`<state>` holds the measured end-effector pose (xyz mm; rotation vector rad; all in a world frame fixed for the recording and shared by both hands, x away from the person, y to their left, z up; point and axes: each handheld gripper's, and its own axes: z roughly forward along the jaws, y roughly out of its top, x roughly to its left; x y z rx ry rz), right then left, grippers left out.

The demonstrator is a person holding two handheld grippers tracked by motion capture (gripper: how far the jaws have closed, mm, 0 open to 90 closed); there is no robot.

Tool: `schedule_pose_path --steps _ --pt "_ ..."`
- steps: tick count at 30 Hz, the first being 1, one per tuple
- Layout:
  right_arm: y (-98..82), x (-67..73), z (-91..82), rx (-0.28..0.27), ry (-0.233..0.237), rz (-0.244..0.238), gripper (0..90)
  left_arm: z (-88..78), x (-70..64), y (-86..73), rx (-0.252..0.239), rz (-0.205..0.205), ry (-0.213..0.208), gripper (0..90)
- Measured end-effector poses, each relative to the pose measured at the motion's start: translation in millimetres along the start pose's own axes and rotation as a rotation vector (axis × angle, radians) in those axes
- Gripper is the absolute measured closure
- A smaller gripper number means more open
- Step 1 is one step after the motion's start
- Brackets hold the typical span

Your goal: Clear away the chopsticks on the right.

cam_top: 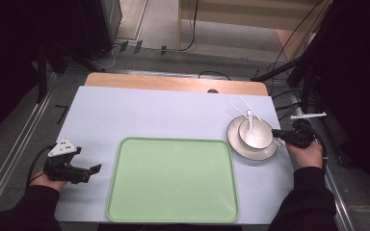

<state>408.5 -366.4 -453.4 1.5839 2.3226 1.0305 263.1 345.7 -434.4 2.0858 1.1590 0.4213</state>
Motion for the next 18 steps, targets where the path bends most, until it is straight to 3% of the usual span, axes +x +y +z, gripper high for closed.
schedule_pose_path --steps 18 --pt "0.2 -0.7 2.7 0.02 0.016 0.003 84.5 1.2 -0.7 0.4 0.006 0.008 -0.006 0.0"
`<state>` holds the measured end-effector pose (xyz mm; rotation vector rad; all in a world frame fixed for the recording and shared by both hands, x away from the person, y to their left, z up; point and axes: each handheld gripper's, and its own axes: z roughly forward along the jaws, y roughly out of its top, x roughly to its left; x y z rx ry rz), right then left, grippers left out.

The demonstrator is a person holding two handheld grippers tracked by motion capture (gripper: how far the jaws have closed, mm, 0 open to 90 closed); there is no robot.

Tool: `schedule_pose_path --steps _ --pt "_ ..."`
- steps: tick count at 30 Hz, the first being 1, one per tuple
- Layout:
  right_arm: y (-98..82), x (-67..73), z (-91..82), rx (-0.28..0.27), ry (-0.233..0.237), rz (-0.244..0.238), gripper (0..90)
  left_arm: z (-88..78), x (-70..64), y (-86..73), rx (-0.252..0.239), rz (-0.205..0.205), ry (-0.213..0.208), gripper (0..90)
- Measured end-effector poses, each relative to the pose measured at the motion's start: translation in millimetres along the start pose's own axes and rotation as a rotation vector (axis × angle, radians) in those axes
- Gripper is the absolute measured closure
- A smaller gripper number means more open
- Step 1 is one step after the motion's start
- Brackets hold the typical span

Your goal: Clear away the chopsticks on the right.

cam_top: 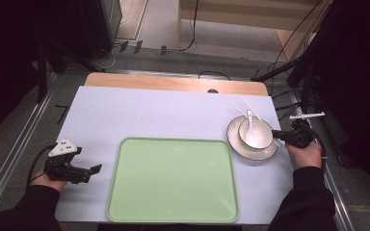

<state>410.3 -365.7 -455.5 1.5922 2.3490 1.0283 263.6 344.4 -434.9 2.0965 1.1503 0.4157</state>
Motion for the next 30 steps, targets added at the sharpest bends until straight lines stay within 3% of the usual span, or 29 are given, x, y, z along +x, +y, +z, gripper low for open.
schedule_pose_path --steps 14,23,30 --pt "3.2 -1.5 -13.5 -0.043 0.027 0.045 84.8 -0.4 -0.2 0.6 0.0 -0.001 0.004 0.0" --pt "6.8 0.1 -31.0 -0.066 0.038 0.095 84.9 -1.3 0.5 0.7 -0.007 -0.001 0.0 0.0" --pt "12.8 11.7 -49.5 -0.072 0.039 0.096 84.9 -3.5 0.6 0.5 -0.012 -0.008 0.001 0.0"
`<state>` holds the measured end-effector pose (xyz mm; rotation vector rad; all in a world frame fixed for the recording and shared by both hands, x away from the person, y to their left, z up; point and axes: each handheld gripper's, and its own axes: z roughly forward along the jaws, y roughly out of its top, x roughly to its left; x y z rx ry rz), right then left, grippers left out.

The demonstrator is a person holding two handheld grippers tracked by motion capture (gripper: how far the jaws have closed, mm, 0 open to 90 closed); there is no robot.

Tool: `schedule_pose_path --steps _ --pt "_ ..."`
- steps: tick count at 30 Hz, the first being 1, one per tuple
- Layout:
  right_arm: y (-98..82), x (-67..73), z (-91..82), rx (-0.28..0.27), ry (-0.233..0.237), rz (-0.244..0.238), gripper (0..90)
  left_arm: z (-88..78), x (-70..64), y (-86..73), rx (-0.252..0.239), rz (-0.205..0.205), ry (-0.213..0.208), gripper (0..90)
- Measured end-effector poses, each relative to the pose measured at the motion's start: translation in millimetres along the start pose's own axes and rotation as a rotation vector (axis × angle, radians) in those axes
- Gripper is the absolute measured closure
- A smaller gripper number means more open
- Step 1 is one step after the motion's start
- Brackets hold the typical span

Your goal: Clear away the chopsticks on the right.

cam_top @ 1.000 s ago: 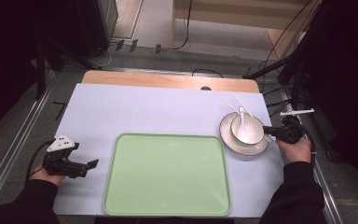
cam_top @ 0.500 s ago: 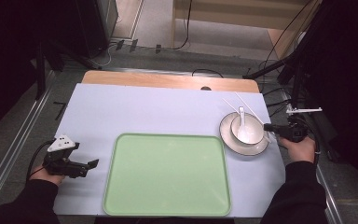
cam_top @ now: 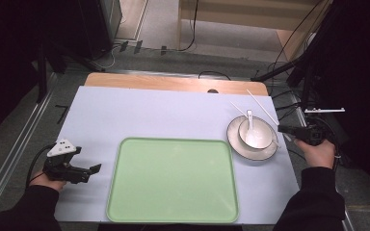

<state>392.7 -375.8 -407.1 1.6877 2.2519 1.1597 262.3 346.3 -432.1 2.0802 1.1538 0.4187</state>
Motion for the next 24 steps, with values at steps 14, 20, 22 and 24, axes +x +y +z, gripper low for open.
schedule_pose_path --steps 14,20,22,24 --pt "-3.8 20.2 -24.7 -0.005 0.028 0.033 84.9 -2.1 1.1 0.2 -0.009 -0.002 -0.001 0.0" --pt "-7.1 32.4 -31.3 0.003 0.035 0.022 84.9 -1.6 1.5 1.3 -0.013 0.002 -0.006 0.0" --pt "-7.7 37.4 -33.2 0.005 0.039 0.018 84.9 -1.6 1.6 1.5 -0.012 0.003 -0.006 0.0" --pt "-8.2 42.4 -34.6 0.005 0.054 0.013 84.9 -1.4 1.6 2.0 -0.016 -0.001 -0.007 0.0"
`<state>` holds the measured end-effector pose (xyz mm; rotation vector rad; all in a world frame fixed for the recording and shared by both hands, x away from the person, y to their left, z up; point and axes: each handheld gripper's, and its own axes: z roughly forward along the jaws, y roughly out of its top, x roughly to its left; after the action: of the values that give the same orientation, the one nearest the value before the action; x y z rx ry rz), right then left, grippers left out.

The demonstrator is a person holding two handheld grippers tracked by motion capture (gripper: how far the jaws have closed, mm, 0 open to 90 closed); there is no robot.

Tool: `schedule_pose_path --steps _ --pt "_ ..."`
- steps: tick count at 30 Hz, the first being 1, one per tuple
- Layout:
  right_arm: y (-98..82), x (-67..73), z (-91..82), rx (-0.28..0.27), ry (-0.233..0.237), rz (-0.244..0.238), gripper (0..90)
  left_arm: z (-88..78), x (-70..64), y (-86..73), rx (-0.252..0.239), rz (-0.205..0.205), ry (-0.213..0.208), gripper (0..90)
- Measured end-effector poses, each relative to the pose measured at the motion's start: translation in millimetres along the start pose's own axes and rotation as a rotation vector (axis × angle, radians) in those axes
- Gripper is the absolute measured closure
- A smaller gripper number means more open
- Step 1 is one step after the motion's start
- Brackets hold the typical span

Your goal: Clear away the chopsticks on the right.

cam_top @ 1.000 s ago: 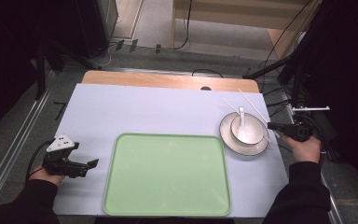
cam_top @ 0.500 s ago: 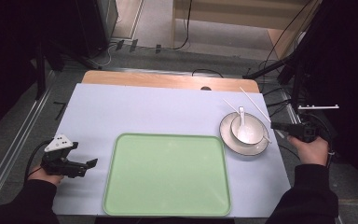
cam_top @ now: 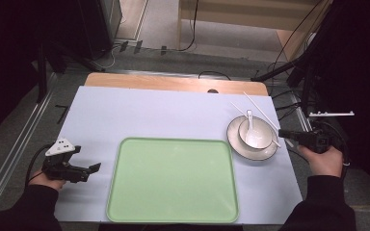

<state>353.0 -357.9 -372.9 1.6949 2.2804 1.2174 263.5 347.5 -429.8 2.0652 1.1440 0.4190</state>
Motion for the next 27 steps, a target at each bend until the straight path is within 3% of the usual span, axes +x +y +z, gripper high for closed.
schedule_pose_path --steps 10,18,27 --pt "-6.4 26.4 -0.1 -0.004 0.025 -0.047 84.9 -0.1 0.3 0.5 -0.005 0.002 -0.003 0.0" --pt "-14.5 47.1 8.2 0.038 0.097 -0.056 84.9 -0.2 0.3 0.5 -0.006 -0.001 -0.003 0.0" --pt "-23.1 73.1 15.0 0.07 0.105 -0.111 84.9 -0.6 0.5 0.5 -0.003 -0.001 -0.001 0.0"
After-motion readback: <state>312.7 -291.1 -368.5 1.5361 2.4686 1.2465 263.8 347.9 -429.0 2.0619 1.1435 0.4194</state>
